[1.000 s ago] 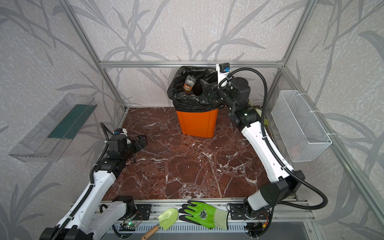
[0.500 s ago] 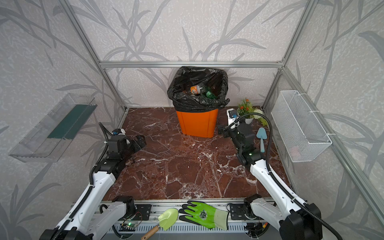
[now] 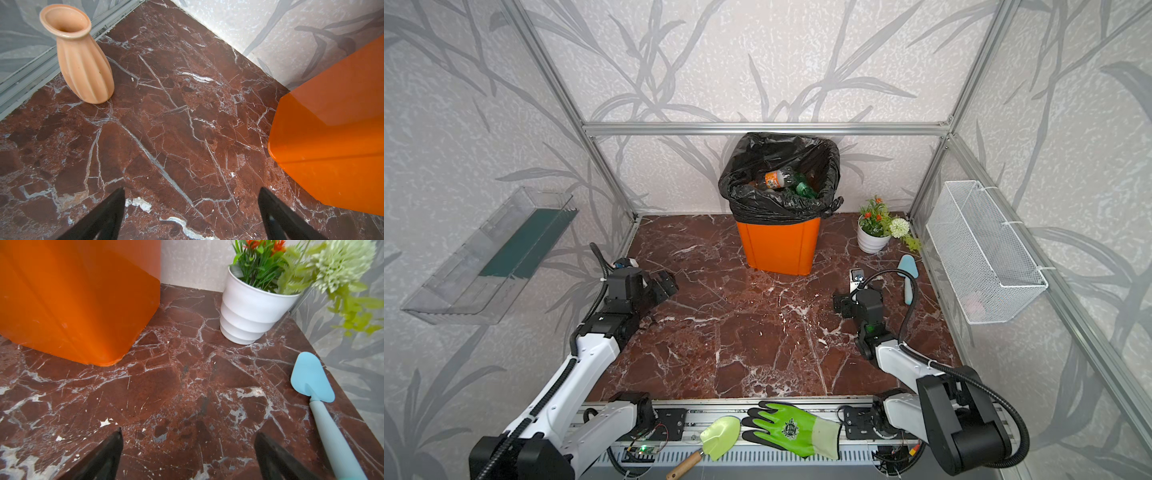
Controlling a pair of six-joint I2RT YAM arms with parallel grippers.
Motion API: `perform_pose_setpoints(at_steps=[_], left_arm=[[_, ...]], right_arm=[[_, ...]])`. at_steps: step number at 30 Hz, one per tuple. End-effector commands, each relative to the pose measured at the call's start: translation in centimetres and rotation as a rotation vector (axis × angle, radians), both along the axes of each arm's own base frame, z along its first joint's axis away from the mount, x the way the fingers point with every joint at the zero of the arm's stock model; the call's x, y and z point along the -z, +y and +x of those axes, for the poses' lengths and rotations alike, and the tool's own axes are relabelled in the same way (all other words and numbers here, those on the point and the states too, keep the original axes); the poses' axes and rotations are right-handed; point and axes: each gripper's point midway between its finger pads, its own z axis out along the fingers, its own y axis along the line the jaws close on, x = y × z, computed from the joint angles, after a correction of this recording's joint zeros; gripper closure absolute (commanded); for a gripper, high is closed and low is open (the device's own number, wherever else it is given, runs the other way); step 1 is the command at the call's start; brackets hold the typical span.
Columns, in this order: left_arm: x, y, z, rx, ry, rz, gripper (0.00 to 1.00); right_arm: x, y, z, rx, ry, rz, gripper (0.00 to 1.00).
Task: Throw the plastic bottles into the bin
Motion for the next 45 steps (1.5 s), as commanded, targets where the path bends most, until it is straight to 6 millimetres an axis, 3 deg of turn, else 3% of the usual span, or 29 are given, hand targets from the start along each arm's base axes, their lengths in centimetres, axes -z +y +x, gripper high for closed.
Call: perform_pose_setpoints(at_steps=[1, 9, 15, 18, 20, 24, 35, 40, 45], left_arm=[[0.6, 0.4, -0.3, -0.014, 0.012, 0.029, 0.01], [1.1, 1.1, -0.8, -0.037, 0.013, 0.065, 0.01], [1.4, 1.5, -0.9, -0.046, 0.018, 0.087, 0.01], [1.4, 1.5, -0.7, -0.047, 0.016, 0.09, 0.01], [1.4, 1.5, -0.5, -0.043, 0.017, 0.093, 0.01], [1.3, 1.8, -0.4, -0.049, 0.019, 0.117, 0.01], [2.3, 7.2, 0.0, -0.304, -0.028, 0.346, 0.01], [1.5, 7.8, 2.8, -0.267, -0.068, 0.506, 0.01], [3.0, 6.1, 6.1, -0.104, -0.084, 0.574, 0.01]], right_arm=[[-2.5, 0.3, 1.6, 0.004, -0.127, 0.049, 0.01], [-0.8, 1.5, 3.9, -0.061, -0.002, -0.012, 0.01], [-2.0, 0.1, 3.8, -0.066, -0.13, -0.005, 0.01], [-0.8, -1.3, 4.4, -0.03, -0.132, 0.052, 0.01], [0.7, -1.3, 4.8, -0.042, -0.109, 0.066, 0.01], [0.8, -1.0, 5.2, -0.056, -0.067, 0.067, 0.01], [0.8, -0.9, 5.4, -0.064, -0.077, 0.065, 0.01], [0.8, -0.9, 5.4, -0.064, -0.078, 0.065, 0.01], [0.9, -0.9, 5.3, -0.064, -0.076, 0.065, 0.01]])
